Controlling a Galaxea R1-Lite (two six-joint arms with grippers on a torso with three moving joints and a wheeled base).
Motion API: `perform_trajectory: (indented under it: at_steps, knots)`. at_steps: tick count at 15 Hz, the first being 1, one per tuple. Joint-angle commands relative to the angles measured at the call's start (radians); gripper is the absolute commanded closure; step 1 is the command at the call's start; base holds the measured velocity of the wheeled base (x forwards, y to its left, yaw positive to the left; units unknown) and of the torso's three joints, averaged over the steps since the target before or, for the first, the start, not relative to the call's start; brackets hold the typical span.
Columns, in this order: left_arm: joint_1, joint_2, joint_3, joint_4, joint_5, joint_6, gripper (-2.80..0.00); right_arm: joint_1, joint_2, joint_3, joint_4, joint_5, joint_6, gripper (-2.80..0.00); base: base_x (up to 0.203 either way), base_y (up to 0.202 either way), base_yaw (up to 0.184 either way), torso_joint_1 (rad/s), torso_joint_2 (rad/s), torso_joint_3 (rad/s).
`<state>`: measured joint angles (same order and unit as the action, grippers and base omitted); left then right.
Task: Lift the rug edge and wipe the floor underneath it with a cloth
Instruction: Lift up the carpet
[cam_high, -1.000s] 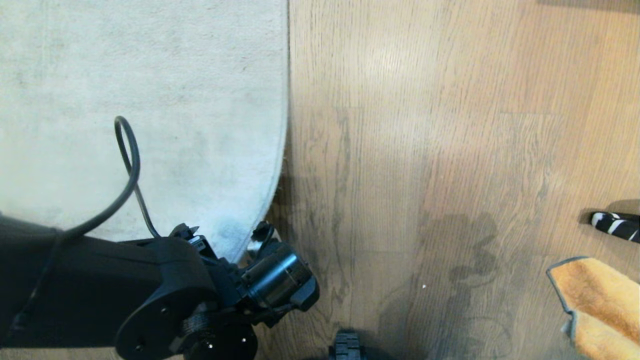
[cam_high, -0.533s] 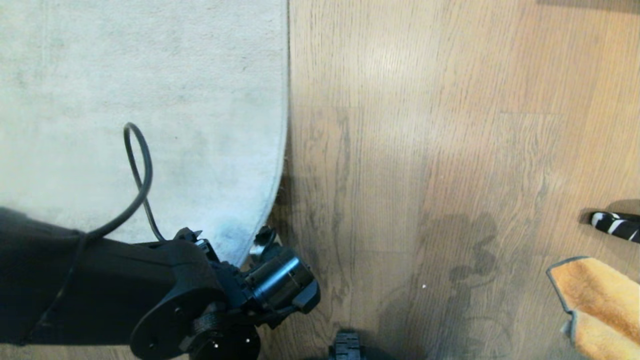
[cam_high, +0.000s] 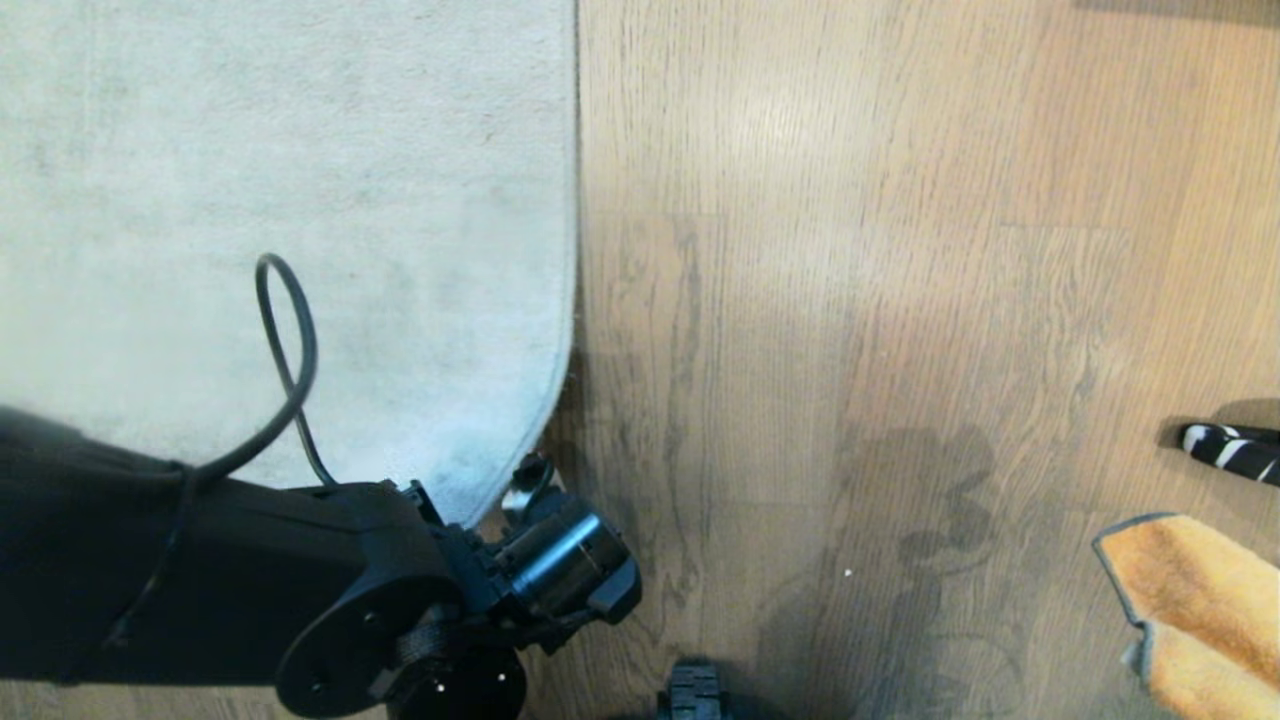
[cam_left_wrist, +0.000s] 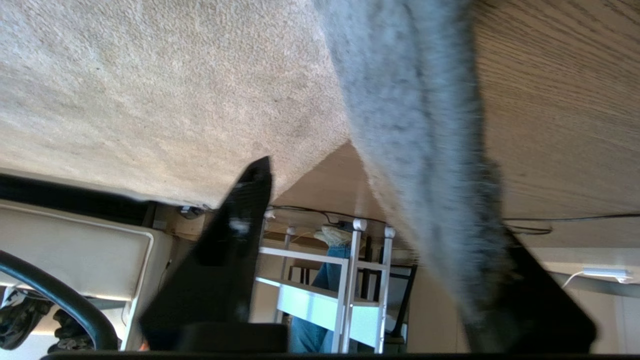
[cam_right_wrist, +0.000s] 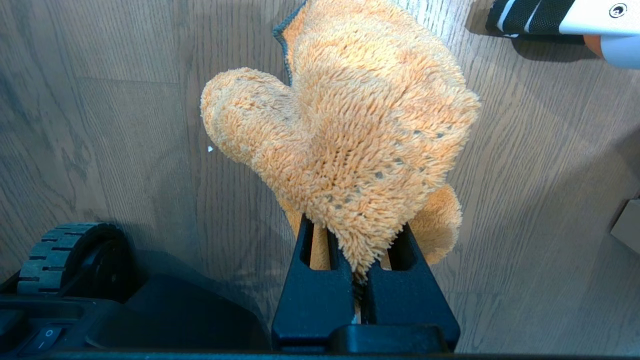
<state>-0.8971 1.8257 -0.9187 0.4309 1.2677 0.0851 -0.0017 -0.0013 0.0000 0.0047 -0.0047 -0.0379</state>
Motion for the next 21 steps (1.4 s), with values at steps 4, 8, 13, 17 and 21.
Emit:
perform_trajectory:
  at_steps: [4, 8, 13, 17, 21]
  knots:
    - [0.01, 0.013, 0.008, 0.0, 0.006, 0.001, 0.0, 0.0, 0.001, 0.0, 0.0, 0.0, 0.0, 0.0, 0.0, 0.0, 0.0, 0.0, 0.0, 0.0]
    - [0.026, 0.006, 0.006, 0.0, 0.006, 0.001, 0.0, 0.0, 0.001, 0.0, 0.0, 0.0, 0.0, 0.0, 0.0, 0.0, 0.0, 0.0, 0.0, 0.0]
    - [0.041, -0.044, 0.004, -0.003, 0.007, 0.002, 0.0, 0.0, 0.001, 0.0, 0.0, 0.0, 0.0, 0.0, 0.0, 0.0, 0.0, 0.0, 0.0, 0.0]
    - [0.046, -0.094, 0.006, -0.001, 0.009, 0.002, 0.0, 0.0, 0.001, 0.0, 0.0, 0.0, 0.0, 0.0, 0.0, 0.0, 0.0, 0.0, 0.0, 0.0]
    - [0.046, -0.115, -0.002, -0.003, 0.003, 0.002, 0.0, 0.0, 0.001, 0.0, 0.0, 0.0, 0.0, 0.0, 0.0, 0.0, 0.0, 0.0, 0.0, 0.0]
